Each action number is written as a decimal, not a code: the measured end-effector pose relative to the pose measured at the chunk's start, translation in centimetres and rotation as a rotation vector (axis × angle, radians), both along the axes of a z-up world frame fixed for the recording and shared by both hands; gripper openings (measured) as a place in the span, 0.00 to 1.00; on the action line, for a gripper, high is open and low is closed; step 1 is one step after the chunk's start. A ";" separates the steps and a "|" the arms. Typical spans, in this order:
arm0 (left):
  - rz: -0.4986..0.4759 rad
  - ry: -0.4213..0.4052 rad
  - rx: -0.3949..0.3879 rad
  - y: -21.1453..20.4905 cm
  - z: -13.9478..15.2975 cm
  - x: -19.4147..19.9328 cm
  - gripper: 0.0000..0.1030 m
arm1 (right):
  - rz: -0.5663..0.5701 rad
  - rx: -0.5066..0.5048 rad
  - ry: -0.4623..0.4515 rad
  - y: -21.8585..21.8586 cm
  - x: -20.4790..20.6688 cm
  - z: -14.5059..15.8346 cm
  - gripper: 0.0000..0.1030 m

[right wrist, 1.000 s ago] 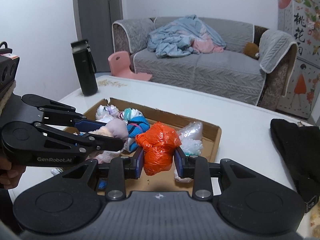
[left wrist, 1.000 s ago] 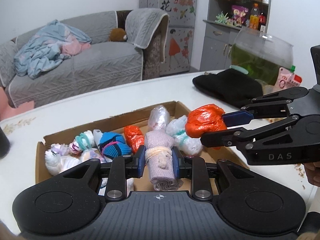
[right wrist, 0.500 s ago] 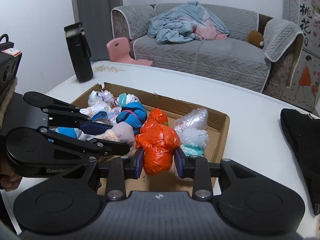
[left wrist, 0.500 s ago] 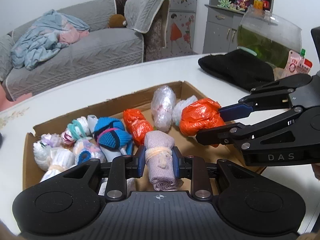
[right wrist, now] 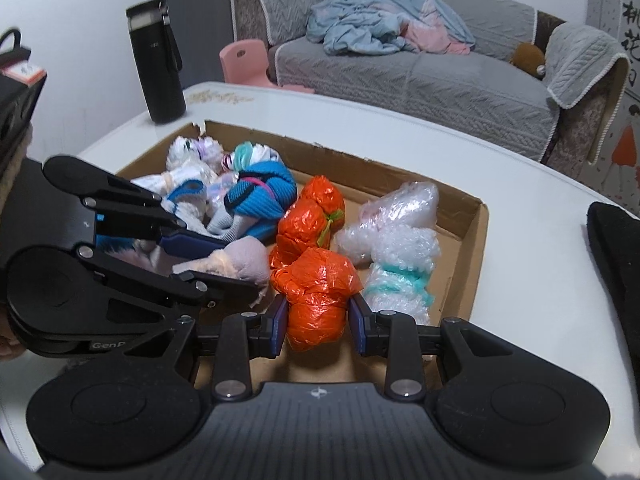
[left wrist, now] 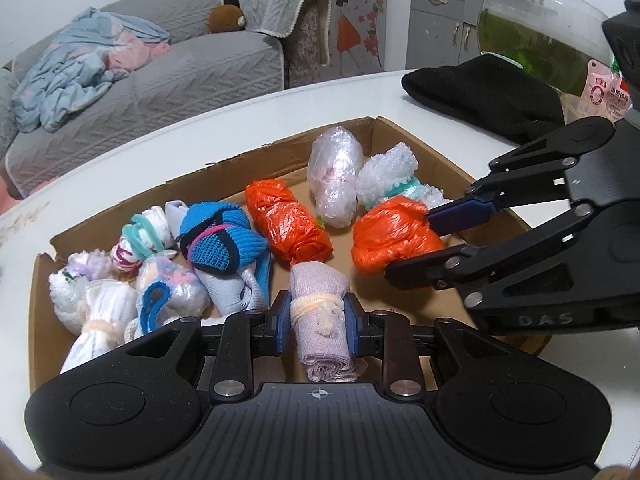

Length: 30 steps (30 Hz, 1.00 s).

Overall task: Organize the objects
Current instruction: 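Carry both held bundles into the tray and open both grippers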

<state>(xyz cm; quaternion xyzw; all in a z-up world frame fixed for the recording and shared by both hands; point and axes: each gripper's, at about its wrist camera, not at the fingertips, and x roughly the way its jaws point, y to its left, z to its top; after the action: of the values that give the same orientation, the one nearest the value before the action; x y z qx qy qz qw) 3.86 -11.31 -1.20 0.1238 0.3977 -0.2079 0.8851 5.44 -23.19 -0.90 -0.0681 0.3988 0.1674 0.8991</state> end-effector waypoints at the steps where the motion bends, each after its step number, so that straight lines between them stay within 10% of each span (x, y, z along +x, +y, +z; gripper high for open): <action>1: -0.002 0.000 0.004 -0.1 -0.1 0.2 0.32 | 0.003 -0.013 -0.001 0.0 0.2 -0.1 0.28; 30: 0.004 -0.017 0.095 -1.2 -0.9 2.9 0.42 | 0.003 -0.052 0.023 -1.0 2.9 -0.7 0.28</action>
<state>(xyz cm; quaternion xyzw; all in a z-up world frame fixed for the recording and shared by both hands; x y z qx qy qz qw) 6.77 -12.53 -2.11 0.1667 0.3998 -0.1859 0.8819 8.31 -24.23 -1.63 -0.0901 0.4134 0.1590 0.8920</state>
